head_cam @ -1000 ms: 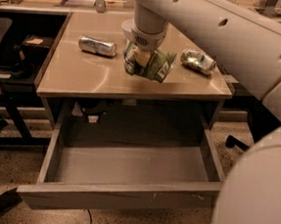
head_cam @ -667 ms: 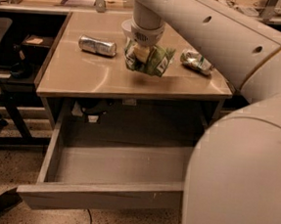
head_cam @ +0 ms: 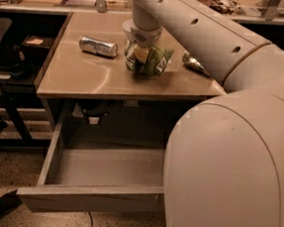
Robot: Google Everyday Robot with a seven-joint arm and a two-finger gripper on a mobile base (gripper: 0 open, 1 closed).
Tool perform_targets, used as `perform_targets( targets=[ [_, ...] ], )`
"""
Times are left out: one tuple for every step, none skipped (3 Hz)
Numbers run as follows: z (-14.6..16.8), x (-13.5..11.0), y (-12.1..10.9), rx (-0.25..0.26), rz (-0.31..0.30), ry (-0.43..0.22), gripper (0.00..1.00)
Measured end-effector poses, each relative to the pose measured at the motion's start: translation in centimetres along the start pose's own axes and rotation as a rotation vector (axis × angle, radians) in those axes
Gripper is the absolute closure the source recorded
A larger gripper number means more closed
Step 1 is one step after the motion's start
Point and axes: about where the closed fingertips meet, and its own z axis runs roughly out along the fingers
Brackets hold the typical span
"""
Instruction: Pick green jalapeno chip bag from top drawer and place on counter
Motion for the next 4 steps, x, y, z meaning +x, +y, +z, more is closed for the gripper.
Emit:
perform_targets(
  targets=[
    [0.0,0.0,0.0,0.0,0.0,0.0,0.59],
    [0.0,0.0,0.0,0.0,0.0,0.0,0.36],
    [0.01,0.0,0.0,0.0,0.0,0.0,0.11],
    [0.01,0.0,0.0,0.0,0.0,0.0,0.0]
  ],
)
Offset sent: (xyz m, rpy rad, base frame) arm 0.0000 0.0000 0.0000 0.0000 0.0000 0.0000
